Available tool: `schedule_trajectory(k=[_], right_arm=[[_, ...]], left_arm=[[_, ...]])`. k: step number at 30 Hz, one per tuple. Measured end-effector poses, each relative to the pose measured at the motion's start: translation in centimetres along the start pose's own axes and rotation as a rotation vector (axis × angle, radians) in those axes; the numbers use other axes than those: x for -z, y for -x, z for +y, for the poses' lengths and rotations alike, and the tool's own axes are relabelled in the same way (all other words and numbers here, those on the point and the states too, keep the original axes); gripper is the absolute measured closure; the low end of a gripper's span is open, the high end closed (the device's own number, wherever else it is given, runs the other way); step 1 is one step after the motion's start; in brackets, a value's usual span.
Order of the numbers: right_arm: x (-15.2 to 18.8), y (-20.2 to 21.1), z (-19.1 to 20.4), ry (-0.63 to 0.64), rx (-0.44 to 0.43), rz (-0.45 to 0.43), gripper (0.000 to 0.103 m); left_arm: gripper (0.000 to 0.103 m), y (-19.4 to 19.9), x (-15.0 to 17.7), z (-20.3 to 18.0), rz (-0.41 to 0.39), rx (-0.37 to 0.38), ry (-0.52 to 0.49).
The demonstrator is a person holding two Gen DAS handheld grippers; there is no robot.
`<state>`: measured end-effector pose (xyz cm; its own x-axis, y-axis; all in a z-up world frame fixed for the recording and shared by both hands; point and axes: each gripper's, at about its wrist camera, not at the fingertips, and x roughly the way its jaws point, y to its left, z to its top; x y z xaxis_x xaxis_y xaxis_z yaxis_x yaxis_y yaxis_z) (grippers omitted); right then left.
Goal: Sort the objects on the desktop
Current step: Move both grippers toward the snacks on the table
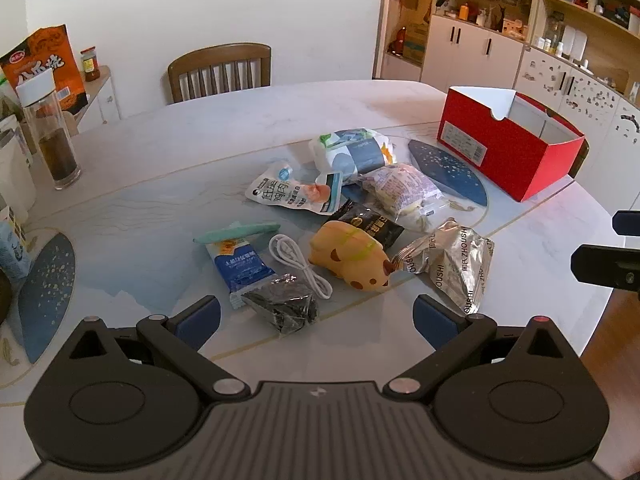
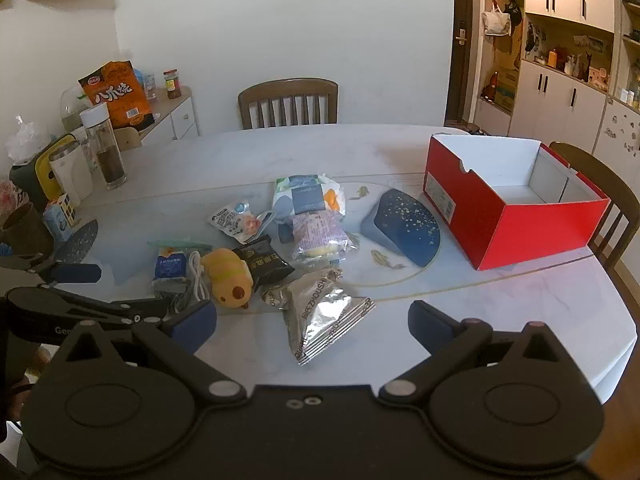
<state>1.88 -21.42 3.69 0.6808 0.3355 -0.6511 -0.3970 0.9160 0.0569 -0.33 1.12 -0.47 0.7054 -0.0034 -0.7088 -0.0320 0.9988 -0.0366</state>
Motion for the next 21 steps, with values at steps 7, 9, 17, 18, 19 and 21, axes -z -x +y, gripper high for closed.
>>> schedule_trajectory(k=[7,9,17,18,19,21], right_arm=[[-0.3,-0.3,0.2,0.005,-0.013,-0.003,0.000],[-0.4,-0.5,0.3,0.011,-0.019,-0.005,0.000],[-0.9,-1.3,0.2,0.026,-0.047,-0.015,0.000],[-1.0,-1.4,0.2,0.028,-0.051,-0.017,0.000],[-1.1,-1.6,0.1,0.030,-0.056,-0.018,0.000],[-1.3,-2.0,0.0,0.035,-0.068,-0.023,0.000]], left_arm=[[0.000,0.0,0.0,0.5,0.001,-0.021,-0.002],[0.000,0.0,-0.1,0.8,0.001,-0.019,0.008],[0.000,-0.2,-0.3,1.6,-0.015,0.008,0.061],[0.000,-0.3,-0.3,1.6,-0.012,-0.001,0.066],[0.000,-0.3,-0.4,1.7,-0.014,-0.005,0.071],[0.000,-0.5,-0.7,1.7,-0.017,-0.017,0.080]])
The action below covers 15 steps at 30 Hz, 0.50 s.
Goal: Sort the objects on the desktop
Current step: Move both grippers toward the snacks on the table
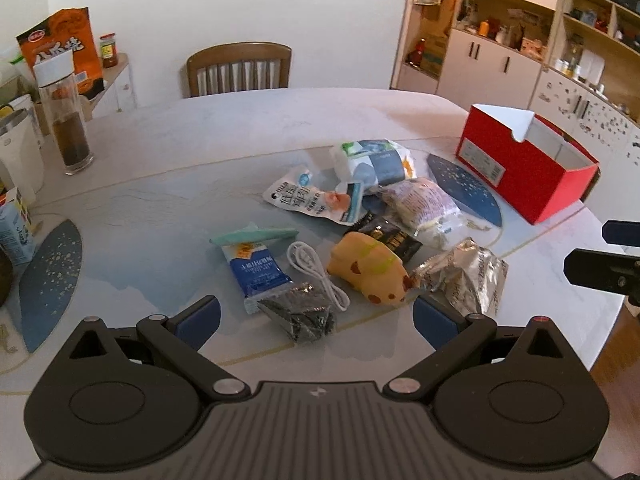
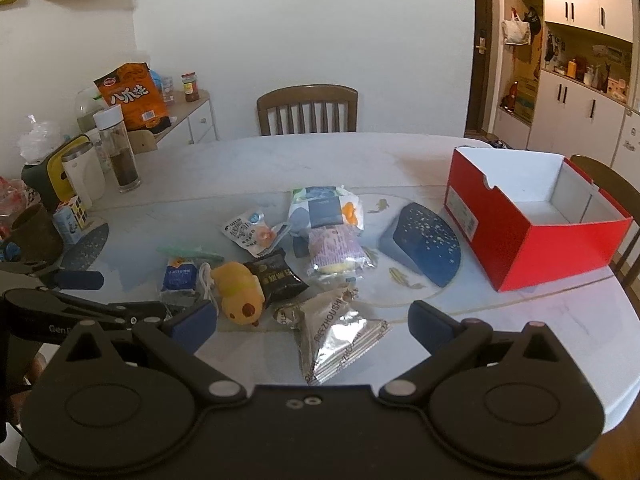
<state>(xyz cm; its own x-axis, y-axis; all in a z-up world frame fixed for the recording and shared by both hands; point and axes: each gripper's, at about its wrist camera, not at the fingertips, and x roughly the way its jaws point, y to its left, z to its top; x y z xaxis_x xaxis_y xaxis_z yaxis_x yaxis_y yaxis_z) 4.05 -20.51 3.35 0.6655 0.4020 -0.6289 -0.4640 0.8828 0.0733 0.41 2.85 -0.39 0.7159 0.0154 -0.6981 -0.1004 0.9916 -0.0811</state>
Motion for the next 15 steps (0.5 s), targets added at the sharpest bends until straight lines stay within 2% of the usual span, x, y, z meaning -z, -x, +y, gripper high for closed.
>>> schedule_trajectory(k=[11,15], right_arm=[[-1.1,-2.6,-1.3,0.081,-0.081,-0.009,0.003],[-1.1,-3.9,-2.3,0.109,-0.108,0.019,0.003]], left_arm=[[0.000,-1.2,-1.0,-1.5,-0.018,-0.079,0.001],[0.000,-2.1,-1.2,-2.1,-0.004,-0.085,0.021]])
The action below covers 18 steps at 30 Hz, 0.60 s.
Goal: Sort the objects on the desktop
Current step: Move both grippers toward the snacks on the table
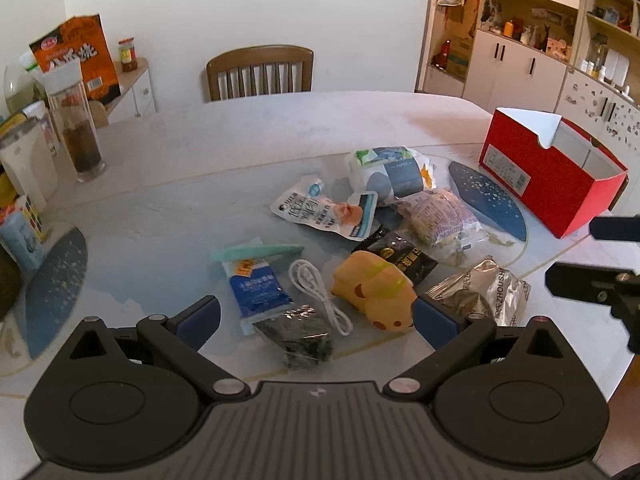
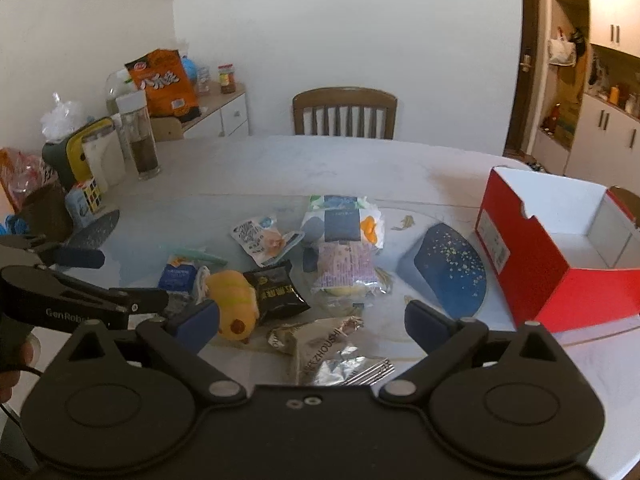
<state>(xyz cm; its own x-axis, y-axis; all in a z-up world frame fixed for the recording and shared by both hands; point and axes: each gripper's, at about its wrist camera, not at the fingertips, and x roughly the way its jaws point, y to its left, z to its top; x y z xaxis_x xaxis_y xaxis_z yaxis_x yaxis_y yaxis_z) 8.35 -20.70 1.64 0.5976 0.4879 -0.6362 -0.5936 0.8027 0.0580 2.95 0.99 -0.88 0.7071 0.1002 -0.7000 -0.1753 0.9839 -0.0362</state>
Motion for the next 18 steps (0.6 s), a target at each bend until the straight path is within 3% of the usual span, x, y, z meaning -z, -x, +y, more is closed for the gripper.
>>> schedule_trajectory(k=[14,18], right_arm=[[1.6,-4.6,-2.0,0.087,-0.073,0.101,0.003],[2.0,-6.2,-2.1,0.094,-0.089,0.125,0.009]], left_arm=[[0.001,-3.5,1.0,0.3,0.062,-0.032,0.083],[0.001,-4.5,1.5,0.3,0.070,-0.057,0.065]])
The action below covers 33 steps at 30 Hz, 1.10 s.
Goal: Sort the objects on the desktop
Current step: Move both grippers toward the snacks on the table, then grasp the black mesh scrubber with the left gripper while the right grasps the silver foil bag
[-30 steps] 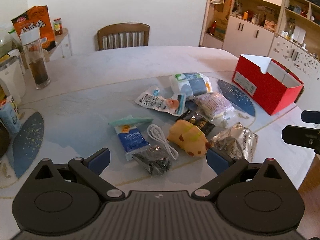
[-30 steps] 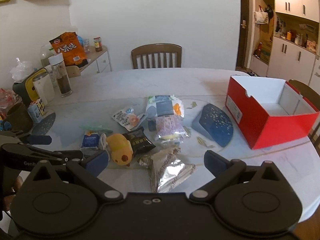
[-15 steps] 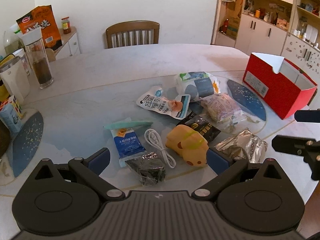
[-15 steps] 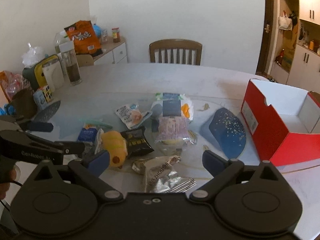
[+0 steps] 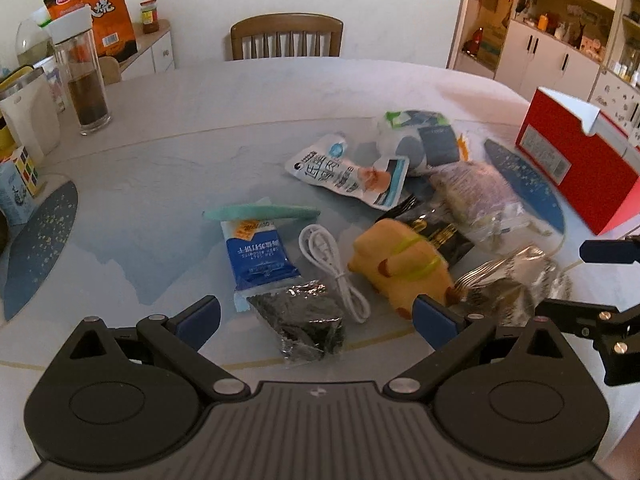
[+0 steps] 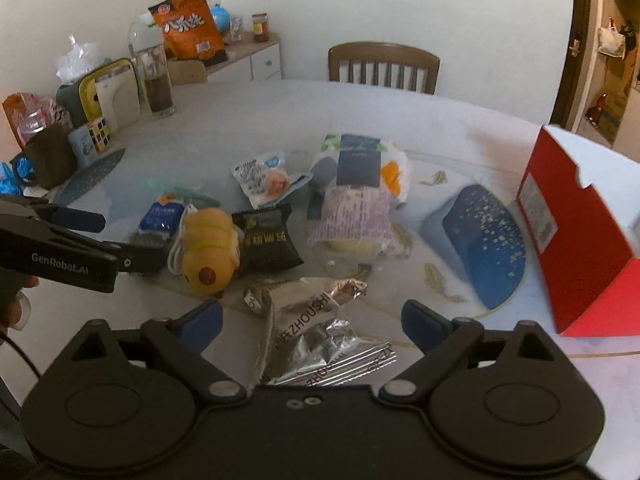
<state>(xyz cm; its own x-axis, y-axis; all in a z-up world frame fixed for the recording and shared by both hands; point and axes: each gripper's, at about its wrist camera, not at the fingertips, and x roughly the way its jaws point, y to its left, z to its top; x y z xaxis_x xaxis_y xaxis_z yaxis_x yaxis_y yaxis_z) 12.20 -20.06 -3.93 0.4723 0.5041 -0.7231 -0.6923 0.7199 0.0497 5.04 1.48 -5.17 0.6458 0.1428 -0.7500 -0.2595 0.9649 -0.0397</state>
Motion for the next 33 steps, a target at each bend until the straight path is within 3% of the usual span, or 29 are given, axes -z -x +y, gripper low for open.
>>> schedule_trajectory(k=[4,9,13,15,20,25,33], right_arm=[[0.1,-1.2,-0.1,0.011,-0.012,0.021,0.015],[0.2,-2.1,-0.2,0.034,-0.007,0.043,0.022],[0.1,-2.4,-0.2,0.043,-0.004,0.047,0.026],[0.1,-2.6,-0.2,0.044,0.002,0.057,0.029],[0.1,-2.9,-0.3,0.038,-0.005,0.059,0.035],[-0.1,-2.9,-0.1,0.038,-0.016,0.063,0.047],[-0.3,-2.7,0.0,0.030,-0.003,0.080,0.053]], left_arm=[[0.003,-1.0,0.3,-0.2,0.001,-0.037,-0.024],[0.020,-2.0,0.3,0.2,0.031,-0.042,0.005],[0.027,-2.1,0.5,0.1,0.031,-0.043,0.000],[0.037,-2.1,0.6,0.1,0.042,-0.039,-0.001],[0.043,-2.2,0.7,0.0,0.048,-0.051,-0.010],[0.055,-2.1,0.7,0.0,0.045,-0.053,-0.010],[0.064,-1.8,0.8,0.3,0.052,-0.045,0.005]])
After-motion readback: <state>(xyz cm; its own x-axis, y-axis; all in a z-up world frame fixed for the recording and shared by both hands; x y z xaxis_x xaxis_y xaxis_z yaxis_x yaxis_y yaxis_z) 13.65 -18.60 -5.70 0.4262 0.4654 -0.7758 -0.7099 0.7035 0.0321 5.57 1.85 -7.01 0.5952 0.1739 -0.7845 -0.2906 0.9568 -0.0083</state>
